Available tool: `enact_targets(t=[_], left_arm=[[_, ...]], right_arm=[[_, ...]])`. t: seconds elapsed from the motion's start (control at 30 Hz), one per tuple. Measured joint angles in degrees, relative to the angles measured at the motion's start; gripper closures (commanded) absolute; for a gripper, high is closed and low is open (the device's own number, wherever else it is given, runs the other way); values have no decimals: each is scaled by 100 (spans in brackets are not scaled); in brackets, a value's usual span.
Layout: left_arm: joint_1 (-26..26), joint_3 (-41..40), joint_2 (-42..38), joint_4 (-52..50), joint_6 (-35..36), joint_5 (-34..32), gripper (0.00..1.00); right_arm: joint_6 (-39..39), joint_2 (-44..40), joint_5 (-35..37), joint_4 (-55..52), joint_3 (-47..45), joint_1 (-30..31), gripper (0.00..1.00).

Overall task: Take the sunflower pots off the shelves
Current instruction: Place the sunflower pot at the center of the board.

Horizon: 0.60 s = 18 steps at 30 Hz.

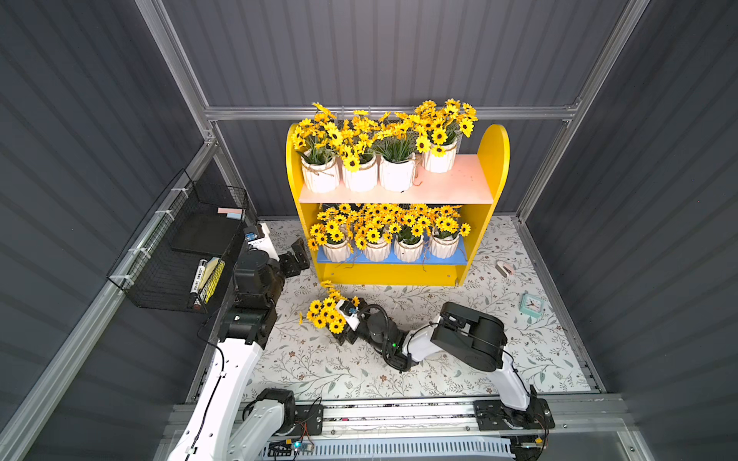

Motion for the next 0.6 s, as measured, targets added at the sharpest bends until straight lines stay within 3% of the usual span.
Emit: enact_targets(t=[0.6], left_arm=[[0,0,90,37,0,553,1]], right_arm=[[708,-1209,-302,-2227,-673,0,1]])
